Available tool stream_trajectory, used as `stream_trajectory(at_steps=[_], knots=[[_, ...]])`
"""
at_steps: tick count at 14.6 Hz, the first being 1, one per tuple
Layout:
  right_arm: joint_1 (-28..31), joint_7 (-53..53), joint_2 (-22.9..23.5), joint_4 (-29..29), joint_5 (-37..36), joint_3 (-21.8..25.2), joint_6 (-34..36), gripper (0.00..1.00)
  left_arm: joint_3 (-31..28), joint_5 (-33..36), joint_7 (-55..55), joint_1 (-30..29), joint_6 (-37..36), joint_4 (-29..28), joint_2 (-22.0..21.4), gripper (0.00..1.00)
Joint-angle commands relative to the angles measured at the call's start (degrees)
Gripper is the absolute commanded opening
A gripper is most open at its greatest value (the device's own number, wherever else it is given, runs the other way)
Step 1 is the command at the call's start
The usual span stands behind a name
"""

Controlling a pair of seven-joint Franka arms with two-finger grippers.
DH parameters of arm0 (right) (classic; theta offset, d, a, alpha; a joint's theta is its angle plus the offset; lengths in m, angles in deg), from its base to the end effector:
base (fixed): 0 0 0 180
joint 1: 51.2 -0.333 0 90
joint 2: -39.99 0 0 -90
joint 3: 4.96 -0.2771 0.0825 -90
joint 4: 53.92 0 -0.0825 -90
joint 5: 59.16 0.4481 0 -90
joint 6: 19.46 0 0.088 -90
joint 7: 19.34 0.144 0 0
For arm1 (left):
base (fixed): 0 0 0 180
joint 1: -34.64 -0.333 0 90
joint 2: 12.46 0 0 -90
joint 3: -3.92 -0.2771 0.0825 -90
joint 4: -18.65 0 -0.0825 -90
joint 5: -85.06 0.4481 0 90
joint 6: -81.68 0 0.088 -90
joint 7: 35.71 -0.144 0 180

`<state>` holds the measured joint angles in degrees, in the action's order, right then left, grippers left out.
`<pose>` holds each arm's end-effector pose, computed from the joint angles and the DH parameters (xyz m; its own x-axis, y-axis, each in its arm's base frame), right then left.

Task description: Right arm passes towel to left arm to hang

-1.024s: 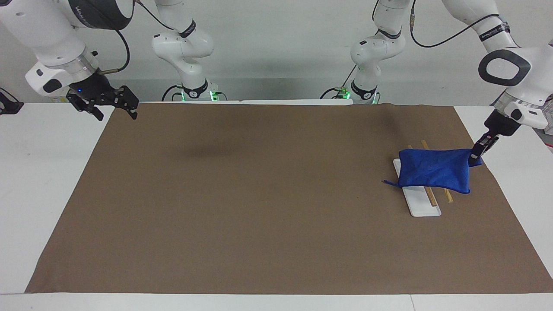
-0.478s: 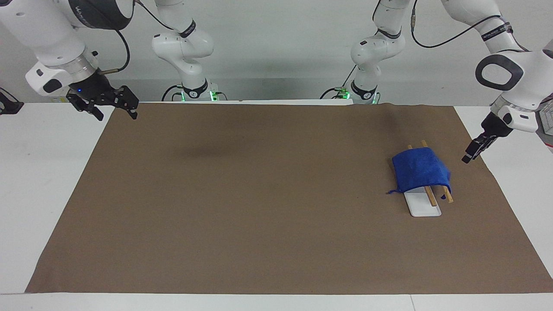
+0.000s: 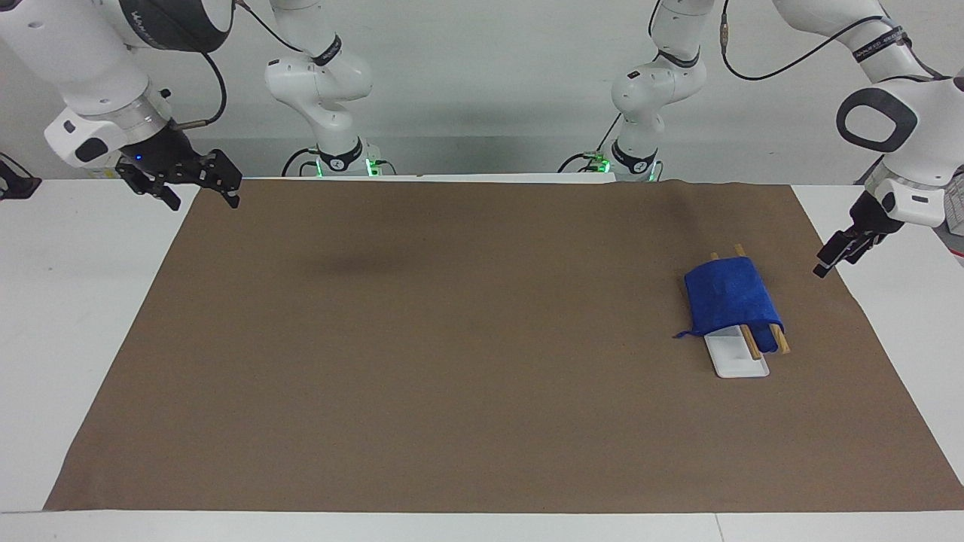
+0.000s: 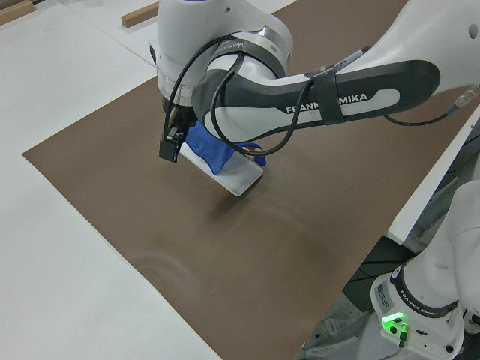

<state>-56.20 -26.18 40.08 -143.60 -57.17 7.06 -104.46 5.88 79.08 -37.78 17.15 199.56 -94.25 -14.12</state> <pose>0.6025 -0.0688 0.5436 0.9969 0.0002 -0.0784 -0.0033 -0.9990 -0.0440 0.6058 0.1590 0.3945 0.9534 0.2781 0.1167 0.2684 -0.9589 0.0920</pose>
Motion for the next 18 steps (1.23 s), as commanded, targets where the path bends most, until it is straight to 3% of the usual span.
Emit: stream_trajectory(at_steps=[1,5,8,13,18], knots=[[-0.01,-0.27,0.61,1.36,-0.14,0.54,0.72,1.00,-0.03,2.72,-0.22,3.24,-11.23,6.89,0.25,1.00],[0.25,0.34,0.00,0.57,-0.49,0.54,-0.24,1.00,0.32,5.89,0.66,11.83,-29.50,15.67,0.16,1.00],[0.34,1.75,-1.06,-1.71,-0.58,0.54,-2.53,1.00,0.32,8.69,1.01,17.29,-37.70,21.91,1.91,1.00],[0.52,1.75,-1.32,-1.98,-0.58,0.37,-2.10,1.00,-3.19,6.95,1.28,23.10,-37.46,20.00,-0.45,1.00],[0.51,1.84,-1.32,-2.07,-0.49,0.36,-2.09,1.00,-3.28,6.24,1.28,23.20,-37.46,19.56,-1.24,1.00]])
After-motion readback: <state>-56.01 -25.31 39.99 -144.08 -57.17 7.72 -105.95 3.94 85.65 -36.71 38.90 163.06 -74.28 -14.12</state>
